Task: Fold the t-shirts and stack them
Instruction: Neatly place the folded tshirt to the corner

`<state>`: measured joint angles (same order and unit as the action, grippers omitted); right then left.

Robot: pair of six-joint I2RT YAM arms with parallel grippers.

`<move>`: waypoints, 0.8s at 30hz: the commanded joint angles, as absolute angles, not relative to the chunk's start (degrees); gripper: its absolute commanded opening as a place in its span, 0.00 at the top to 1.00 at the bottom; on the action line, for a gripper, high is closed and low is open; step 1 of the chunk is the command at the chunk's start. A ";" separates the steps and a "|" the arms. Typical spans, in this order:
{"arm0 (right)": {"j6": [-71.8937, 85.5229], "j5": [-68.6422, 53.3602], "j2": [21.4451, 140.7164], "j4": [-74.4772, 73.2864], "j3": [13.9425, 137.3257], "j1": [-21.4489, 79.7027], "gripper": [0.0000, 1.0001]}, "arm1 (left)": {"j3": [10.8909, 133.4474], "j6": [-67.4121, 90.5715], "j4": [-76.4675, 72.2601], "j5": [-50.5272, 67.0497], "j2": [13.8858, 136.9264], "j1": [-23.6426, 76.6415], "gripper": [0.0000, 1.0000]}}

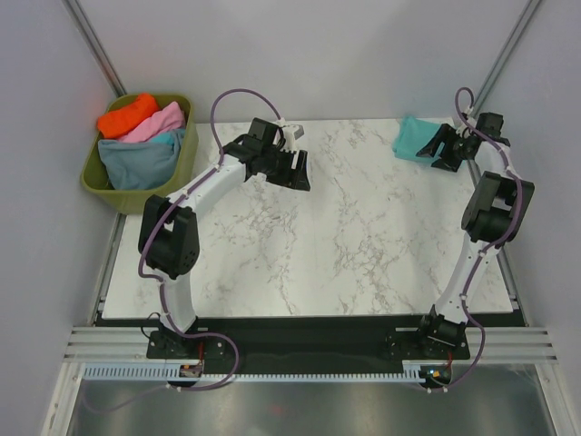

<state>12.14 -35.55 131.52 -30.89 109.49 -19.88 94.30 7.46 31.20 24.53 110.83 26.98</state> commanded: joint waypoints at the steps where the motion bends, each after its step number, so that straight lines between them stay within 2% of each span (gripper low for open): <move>1: 10.03 -32.53 133.94 -31.46 112.84 -21.79 0.21 | 94.22 7.29 30.32 24.70 108.28 27.16 0.24; 24: 5.10 -18.55 146.07 -29.09 129.11 -24.08 0.16 | 93.08 6.50 30.59 22.94 108.19 28.04 0.24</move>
